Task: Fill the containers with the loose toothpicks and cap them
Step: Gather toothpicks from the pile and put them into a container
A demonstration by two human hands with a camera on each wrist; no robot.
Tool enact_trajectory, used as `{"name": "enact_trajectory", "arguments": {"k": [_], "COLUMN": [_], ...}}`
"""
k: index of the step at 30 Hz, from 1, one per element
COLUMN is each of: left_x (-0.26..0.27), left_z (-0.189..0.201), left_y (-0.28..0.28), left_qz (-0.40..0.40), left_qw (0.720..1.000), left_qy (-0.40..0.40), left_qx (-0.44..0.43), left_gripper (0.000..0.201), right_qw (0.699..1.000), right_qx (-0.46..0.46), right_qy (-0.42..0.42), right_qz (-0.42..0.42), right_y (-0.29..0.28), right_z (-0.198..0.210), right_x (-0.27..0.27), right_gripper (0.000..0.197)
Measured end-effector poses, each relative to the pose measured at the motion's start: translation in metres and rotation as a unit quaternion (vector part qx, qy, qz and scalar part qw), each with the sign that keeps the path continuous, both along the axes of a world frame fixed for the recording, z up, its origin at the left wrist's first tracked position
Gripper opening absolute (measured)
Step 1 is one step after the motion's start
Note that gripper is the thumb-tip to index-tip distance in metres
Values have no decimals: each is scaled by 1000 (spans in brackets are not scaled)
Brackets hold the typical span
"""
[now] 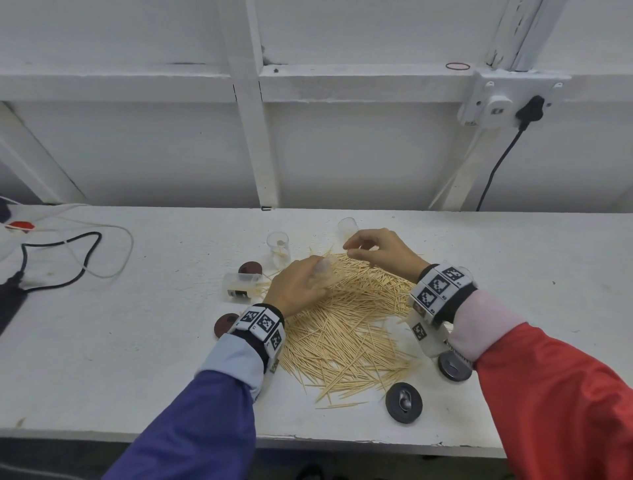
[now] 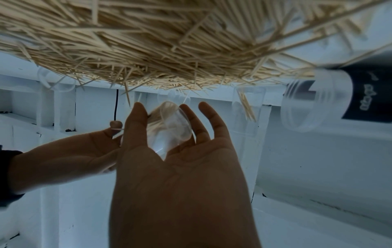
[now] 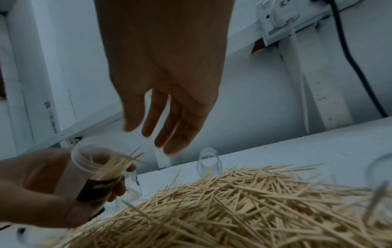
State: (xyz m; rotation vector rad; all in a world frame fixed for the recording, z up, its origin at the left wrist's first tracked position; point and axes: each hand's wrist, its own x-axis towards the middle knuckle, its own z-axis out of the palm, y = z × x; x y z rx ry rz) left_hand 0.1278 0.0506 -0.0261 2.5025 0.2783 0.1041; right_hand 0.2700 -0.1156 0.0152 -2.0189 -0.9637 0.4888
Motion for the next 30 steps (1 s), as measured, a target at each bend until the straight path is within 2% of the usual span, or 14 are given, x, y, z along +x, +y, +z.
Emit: {"name": "enact_trajectory", "arguments": {"k": [3, 5, 7, 10, 12, 17, 24, 27, 30], "left_x": [1, 2, 2, 2, 1, 1, -1, -1, -1], "left_z": [0, 1, 0, -1, -2, -2, -3, -2, -2], "left_y": [-2, -4, -4, -4, -4, -5, -4, -3, -2], "left_qz": [3, 6, 5, -2, -5, -15, -27, -27, -20], "left_qw": [1000, 1000, 1000, 1000, 1000, 1000, 999, 999, 999], "left_qy": [6, 8, 13, 16, 16, 10, 2, -5, -9], "left_qx": [7, 9, 10, 11, 11, -5, -25, -30, -27], "left_gripper": [58, 58, 59, 59, 59, 57, 58, 55, 53], "right_qw": [994, 989, 992, 997, 998, 1000, 999, 1000, 998], "right_qx": [-61, -78, -70, -17, 7, 9, -9, -21, -33], "right_qy": [83, 106, 88, 67, 59, -5, -40, -7, 48], "right_qz": [45, 68, 62, 16, 4, 0, -19, -5, 25], "right_y": [-3, -4, -4, -2, 1, 10, 21, 21, 18], "right_z": [-4, -7, -9, -7, -4, -3, -9, -11, -12], "right_x": [-2, -5, -6, -5, -3, -9, -21, -21, -21], "right_gripper": [41, 51, 44, 20, 11, 8, 17, 13, 23]}}
